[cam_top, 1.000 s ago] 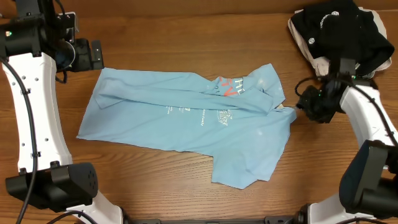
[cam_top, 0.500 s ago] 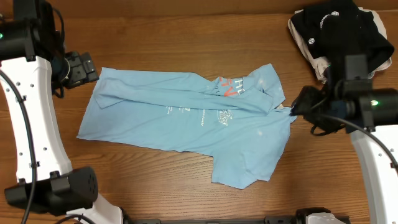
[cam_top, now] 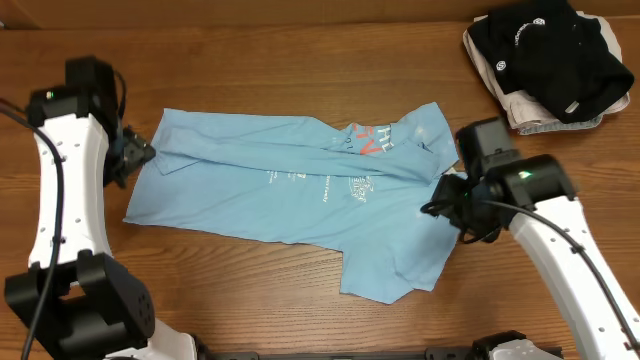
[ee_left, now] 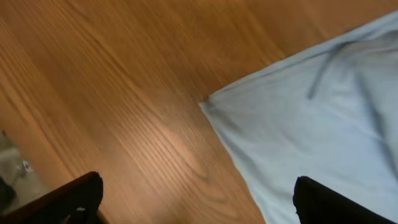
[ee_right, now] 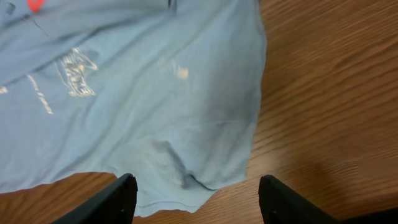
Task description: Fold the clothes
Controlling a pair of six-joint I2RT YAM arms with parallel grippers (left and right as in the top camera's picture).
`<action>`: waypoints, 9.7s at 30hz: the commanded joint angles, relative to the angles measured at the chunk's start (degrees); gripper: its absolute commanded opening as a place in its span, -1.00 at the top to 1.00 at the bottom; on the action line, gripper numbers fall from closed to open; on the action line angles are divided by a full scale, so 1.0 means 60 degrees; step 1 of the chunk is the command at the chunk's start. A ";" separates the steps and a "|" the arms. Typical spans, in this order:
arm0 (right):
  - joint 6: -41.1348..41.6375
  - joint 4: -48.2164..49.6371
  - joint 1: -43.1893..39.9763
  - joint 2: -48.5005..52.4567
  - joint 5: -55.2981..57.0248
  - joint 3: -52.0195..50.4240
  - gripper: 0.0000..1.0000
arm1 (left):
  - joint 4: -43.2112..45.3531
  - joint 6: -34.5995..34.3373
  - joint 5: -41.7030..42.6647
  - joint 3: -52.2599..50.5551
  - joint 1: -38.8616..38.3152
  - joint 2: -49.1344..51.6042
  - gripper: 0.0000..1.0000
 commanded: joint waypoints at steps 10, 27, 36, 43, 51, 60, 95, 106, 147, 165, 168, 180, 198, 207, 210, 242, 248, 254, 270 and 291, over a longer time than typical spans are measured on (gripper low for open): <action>0.0189 0.1053 0.0138 -0.0011 -0.0678 -0.1730 -0.33 | 0.3311 0.1111 0.2335 -0.3406 0.1501 -0.0040 -0.66; 0.0189 0.1275 0.0138 -0.0004 -0.0648 -0.1730 -0.33 | 0.6433 0.1169 0.2193 -0.5366 0.1508 -0.0036 -0.53; 0.0189 0.1268 0.0138 -0.0004 -0.0652 -0.1730 -0.32 | 0.7413 0.1169 0.2237 -0.5639 0.1508 0.0091 -0.14; 0.0189 0.1260 0.0138 -0.0004 -0.0652 -0.1730 -0.32 | 0.7377 0.1173 0.2510 -0.5639 0.1508 0.0765 -0.12; 0.0189 0.1188 0.0138 -0.0004 -0.0652 -0.1730 -0.31 | 0.7242 0.1177 0.2677 -0.5635 0.1508 0.1300 0.33; 0.0200 0.0954 0.0138 -0.0004 -0.1013 -0.1730 -0.30 | 0.5985 0.1898 0.3446 -0.4929 0.1508 0.1297 0.91; 0.3191 0.4149 0.3191 0.0036 -0.2495 -0.5355 -0.08 | 0.3894 0.2390 0.3432 -0.2688 0.1508 0.1220 0.92; 0.3151 0.4248 0.3195 0.0149 -0.2393 -0.5355 0.11 | 0.3993 0.2386 0.3432 -0.2688 0.1508 0.1220 0.92; 0.0135 -0.2612 -0.0605 -0.2269 -0.1162 0.0317 0.92 | 0.0372 0.4237 0.3359 0.0568 0.1570 0.0066 0.91; -0.1515 0.1362 -0.0743 0.1665 0.0284 0.1169 0.92 | 0.1767 0.4452 0.2998 -0.0087 0.1107 0.0087 0.91; -0.1690 0.2295 -0.0867 0.2473 0.0302 0.1169 0.92 | 0.2466 0.4452 0.2929 -0.0707 0.0969 0.0087 0.92; -0.2364 0.4590 -0.1147 0.4124 0.0353 0.1169 0.89 | 0.5821 0.4124 0.3045 -0.2630 0.0940 0.0197 0.86; -0.2448 0.2503 -0.1147 0.4175 0.0135 0.3067 -0.08 | 0.4761 0.4422 0.3672 -0.2153 0.0801 0.0324 -1.00; -0.2827 0.1785 -0.1137 0.4178 -0.0579 0.3523 -0.09 | 0.4885 0.4892 0.3395 -0.2455 0.0816 0.0605 -1.00; -0.2827 0.1781 -0.1118 0.4178 -0.0616 0.3504 -0.09 | 0.5067 0.5056 0.3439 -0.2455 0.0845 0.1038 -1.00; -0.2827 0.1657 -0.1049 0.4233 -0.0732 0.3333 -0.12 | 0.4189 0.5610 0.3898 -0.1428 0.0561 0.2157 0.92; -0.2834 0.1643 -0.1049 0.4233 -0.1078 0.3333 -0.12 | 0.2357 0.5632 0.3355 0.0087 0.0641 0.2157 0.92; -0.2860 0.1606 -0.1049 0.4233 -0.1147 0.3333 -0.12 | 0.0954 0.5632 0.2856 0.0852 0.0674 0.2157 0.92; -0.2860 0.1104 -0.1049 0.4233 -0.1723 0.3333 -0.25 | -0.0947 0.5268 0.0710 0.2816 0.1089 0.2149 0.92; -0.2860 0.1195 -0.1049 0.4233 -0.1825 0.3333 -0.27 | -0.0729 0.6827 0.3224 0.3158 -0.1297 0.2160 0.91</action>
